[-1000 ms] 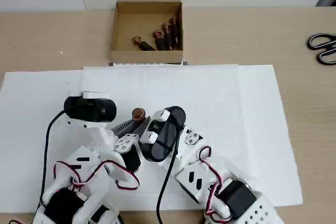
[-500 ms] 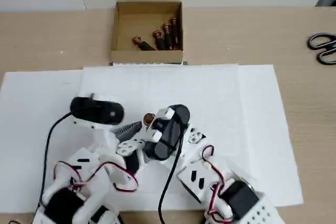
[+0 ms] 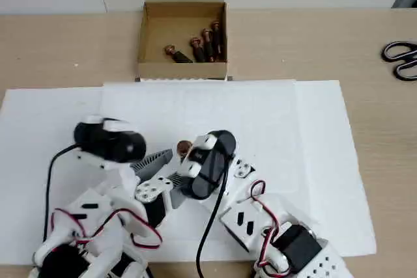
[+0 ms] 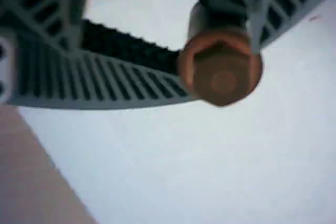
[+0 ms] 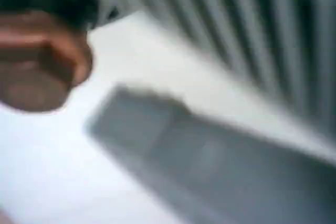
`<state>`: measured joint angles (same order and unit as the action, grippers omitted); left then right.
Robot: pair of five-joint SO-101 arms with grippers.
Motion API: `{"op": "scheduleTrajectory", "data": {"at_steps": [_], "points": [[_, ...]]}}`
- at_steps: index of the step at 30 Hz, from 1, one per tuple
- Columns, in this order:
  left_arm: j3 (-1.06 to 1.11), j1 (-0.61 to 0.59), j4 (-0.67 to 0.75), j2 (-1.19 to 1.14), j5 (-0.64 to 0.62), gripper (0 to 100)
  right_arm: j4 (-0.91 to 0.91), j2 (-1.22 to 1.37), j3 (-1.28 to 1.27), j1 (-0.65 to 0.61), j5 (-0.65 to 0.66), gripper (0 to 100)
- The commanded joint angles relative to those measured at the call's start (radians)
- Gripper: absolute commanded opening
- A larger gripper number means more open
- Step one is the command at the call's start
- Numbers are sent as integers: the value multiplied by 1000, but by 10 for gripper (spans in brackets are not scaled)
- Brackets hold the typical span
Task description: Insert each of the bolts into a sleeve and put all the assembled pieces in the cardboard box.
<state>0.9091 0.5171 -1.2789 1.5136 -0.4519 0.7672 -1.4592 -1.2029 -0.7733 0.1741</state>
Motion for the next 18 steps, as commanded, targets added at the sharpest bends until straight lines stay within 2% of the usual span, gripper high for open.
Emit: {"op": "scheduleTrajectory", "data": {"at_steps": [1,4,8,14,18], "points": [[-73,2,3,-5,28,105,-39,-7,64,44,6,2],[-99,-12,3,-5,58,75,-39,-15,64,56,6,2],[-114,-101,35,-3,126,4,-39,-15,64,64,6,2],[-87,-201,58,-3,224,6,-39,-15,64,65,5,2],[45,-292,61,2,261,6,-41,-5,60,68,0,2]]}}
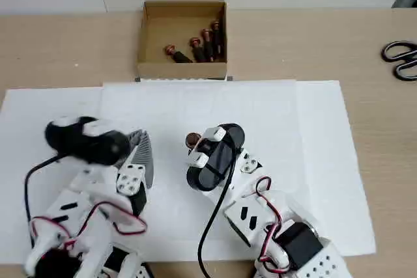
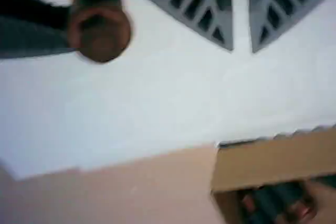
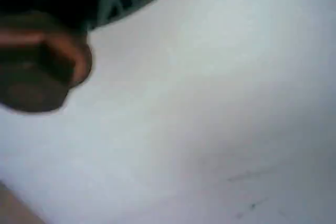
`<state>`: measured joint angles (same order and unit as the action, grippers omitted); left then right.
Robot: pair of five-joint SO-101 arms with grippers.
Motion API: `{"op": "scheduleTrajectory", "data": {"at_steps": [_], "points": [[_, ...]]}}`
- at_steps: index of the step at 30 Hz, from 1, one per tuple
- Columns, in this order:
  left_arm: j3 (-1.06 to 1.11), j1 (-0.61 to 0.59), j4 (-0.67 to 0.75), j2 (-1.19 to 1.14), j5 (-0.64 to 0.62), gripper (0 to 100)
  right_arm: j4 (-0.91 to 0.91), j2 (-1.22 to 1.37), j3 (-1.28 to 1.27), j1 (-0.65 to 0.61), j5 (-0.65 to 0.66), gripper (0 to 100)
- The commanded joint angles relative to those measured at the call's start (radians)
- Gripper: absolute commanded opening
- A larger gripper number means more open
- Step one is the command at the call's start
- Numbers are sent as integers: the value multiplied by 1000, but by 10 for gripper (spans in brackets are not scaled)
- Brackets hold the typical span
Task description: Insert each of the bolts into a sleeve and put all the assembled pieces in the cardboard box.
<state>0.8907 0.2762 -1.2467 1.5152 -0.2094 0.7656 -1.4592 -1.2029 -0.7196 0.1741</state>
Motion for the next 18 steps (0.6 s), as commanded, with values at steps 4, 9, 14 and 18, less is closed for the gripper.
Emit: {"op": "scheduleTrajectory", "data": {"at_steps": [4,9,14,18], "points": [[262,-170,164,0,20,6,-84,-5,-2,77,-3,2],[483,-253,414,0,20,6,-185,12,-23,173,-41,2],[633,-256,571,0,20,6,-272,168,68,251,-44,2],[734,-259,680,0,20,6,-346,392,209,303,-98,2]]}}
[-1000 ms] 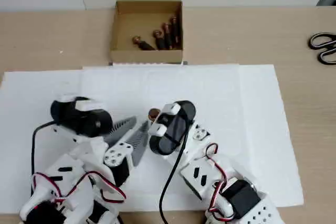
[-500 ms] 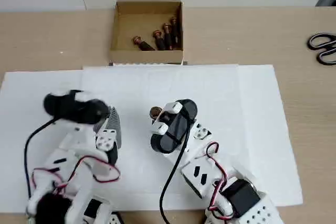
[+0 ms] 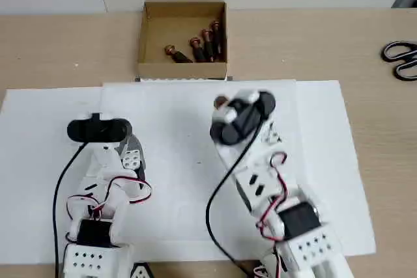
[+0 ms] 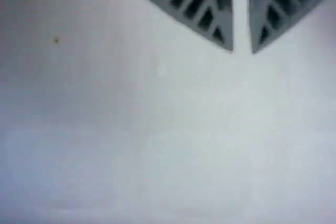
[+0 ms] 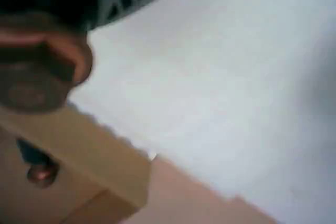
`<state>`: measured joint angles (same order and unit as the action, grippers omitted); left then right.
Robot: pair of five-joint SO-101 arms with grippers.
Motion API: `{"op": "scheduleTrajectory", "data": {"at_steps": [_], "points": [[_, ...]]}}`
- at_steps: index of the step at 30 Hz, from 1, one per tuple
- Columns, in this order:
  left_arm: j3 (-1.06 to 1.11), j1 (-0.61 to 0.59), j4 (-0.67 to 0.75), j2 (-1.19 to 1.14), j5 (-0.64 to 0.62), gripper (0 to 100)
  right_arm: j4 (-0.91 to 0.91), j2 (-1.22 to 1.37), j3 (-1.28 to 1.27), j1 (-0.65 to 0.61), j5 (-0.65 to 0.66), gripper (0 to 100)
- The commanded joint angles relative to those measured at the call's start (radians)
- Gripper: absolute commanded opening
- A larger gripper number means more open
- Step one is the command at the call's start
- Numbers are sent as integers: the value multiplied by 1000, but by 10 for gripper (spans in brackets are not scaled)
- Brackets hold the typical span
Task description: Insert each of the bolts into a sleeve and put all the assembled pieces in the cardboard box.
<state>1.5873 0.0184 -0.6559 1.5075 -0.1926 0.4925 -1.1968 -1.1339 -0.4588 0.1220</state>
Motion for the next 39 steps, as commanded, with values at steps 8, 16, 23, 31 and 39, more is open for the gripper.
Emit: {"op": "scheduleTrajectory", "data": {"at_steps": [8,16,23,31,39], "points": [[96,-2,158,8,0,6,-171,579,506,110,-97,2],[96,-3,155,8,5,6,-174,998,911,110,-95,2],[96,-2,155,8,0,6,-163,1362,1292,110,-92,2],[96,-3,155,8,-3,6,-163,1693,1599,110,-92,2],[96,0,155,8,-2,6,-163,1937,1820,107,-84,3]]}}
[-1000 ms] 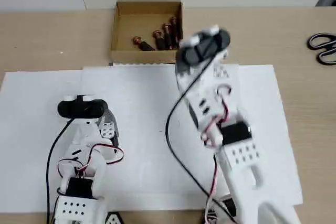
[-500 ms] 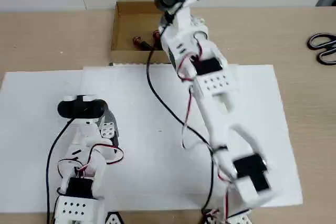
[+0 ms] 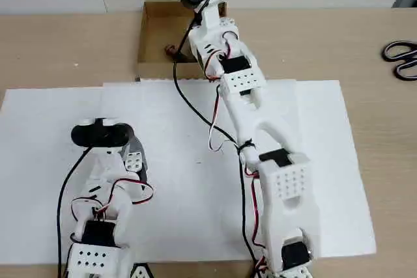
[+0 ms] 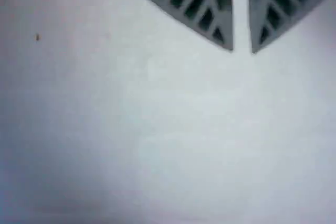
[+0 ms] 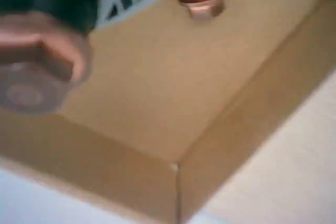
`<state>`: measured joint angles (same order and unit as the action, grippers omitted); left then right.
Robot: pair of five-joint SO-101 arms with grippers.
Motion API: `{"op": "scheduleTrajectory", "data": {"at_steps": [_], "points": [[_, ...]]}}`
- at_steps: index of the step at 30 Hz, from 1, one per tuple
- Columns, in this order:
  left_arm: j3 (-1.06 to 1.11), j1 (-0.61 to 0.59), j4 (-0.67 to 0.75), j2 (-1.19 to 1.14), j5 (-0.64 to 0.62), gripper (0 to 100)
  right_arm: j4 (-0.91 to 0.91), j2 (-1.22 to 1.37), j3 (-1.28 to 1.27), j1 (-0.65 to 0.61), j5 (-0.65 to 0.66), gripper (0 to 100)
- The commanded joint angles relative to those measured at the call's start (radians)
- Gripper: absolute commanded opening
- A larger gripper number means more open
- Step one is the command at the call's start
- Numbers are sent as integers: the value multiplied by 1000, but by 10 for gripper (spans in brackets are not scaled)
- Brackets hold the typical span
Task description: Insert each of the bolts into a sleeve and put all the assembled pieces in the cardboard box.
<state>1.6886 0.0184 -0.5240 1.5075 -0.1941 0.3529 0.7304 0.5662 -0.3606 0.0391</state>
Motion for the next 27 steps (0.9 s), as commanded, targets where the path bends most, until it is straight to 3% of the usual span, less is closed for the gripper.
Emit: {"op": "scheduleTrajectory", "data": {"at_steps": [1,7,12,27], "points": [[-5,0,23,8,0,6,-24,30,135,8,11,4],[-5,0,23,8,0,6,7,85,160,8,60,23],[-5,0,23,8,0,6,94,90,160,5,58,184],[-5,0,23,8,0,6,104,81,160,5,63,190]]}}
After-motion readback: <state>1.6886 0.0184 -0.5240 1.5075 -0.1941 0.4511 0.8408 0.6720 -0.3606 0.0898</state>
